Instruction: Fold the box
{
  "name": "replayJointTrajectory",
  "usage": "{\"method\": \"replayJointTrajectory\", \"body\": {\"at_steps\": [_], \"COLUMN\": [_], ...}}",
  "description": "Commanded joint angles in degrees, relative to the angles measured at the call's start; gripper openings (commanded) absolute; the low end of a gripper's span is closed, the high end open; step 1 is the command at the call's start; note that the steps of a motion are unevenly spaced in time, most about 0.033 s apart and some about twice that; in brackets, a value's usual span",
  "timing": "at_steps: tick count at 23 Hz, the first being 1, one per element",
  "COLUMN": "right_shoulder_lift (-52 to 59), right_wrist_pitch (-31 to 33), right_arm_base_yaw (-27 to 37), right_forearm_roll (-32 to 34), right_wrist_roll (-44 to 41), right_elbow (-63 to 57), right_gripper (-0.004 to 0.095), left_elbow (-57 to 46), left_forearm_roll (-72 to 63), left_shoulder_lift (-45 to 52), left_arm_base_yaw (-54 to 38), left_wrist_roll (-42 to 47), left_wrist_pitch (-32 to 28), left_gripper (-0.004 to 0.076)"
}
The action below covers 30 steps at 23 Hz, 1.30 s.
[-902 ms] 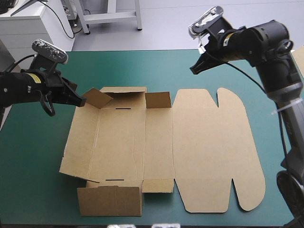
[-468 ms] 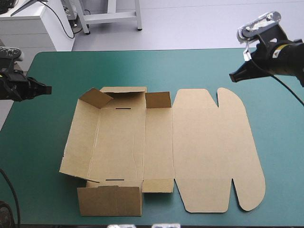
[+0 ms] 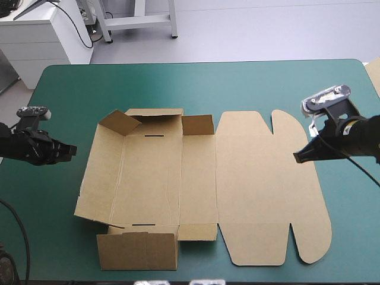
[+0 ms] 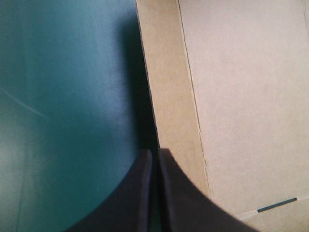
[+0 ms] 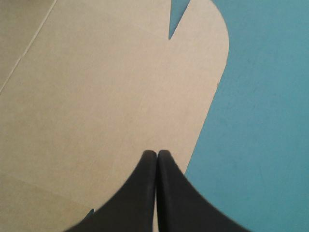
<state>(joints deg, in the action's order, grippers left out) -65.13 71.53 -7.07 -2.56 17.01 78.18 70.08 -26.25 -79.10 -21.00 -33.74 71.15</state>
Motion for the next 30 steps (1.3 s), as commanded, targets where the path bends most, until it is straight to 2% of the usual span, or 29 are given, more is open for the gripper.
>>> {"method": "replayJointTrajectory", "body": {"at_steps": [1,6,11,12,14,17,22,30], "right_shoulder_lift": [5.12,10.81,15.18,16.08,16.23,16.28,16.28,16.28], "right_wrist_pitch": [-4.26,-6.8,-6.7,-6.7,-6.2,-6.43,-6.66,-7.1], "right_arm_base_yaw": [0.51,0.51,0.51,0.51,0.51,0.51,0.51,0.51], "right_forearm_roll": [-0.19,-0.19,-0.19,-0.19,-0.19,-0.19,-0.19,-0.19], "right_wrist_roll": [-0.55,-0.55,-0.55,-0.55,-0.55,-0.55,-0.55,-0.52], "right_elbow": [-4.18,-10.35,-13.98,-14.77,-15.2,-15.2,-15.2,-15.2], "right_gripper": [-0.0021,-0.0021,-0.0021,-0.0021,-0.0021,-0.0021,-0.0021,-0.0021], "left_elbow": [-1.48,-2.96,-4.83,-6.12,-8.63,-11.72,-18.36,-18.92], "left_forearm_roll": [-2.99,-2.84,-3.06,-3.2,-2.96,-3.83,-11.44,-11.9], "left_shoulder_lift": [1.79,1.79,1.91,1.91,1.91,1.91,1.91,0.56], "left_arm_base_yaw": [-0.03,-0.03,-0.03,-0.03,-0.03,-0.03,-0.03,0.07], "left_wrist_roll": [-0.17,-1.08,-0.24,-0.24,-0.74,-0.75,-7.25,-7.25], "left_wrist_pitch": [2.69,2.79,2.79,2.79,2.79,2.79,2.91,1.51], "left_gripper": [0.0048,0.0184,0.0436,0.0508,0.0547,0.0546,0.0546,0.0546]}}
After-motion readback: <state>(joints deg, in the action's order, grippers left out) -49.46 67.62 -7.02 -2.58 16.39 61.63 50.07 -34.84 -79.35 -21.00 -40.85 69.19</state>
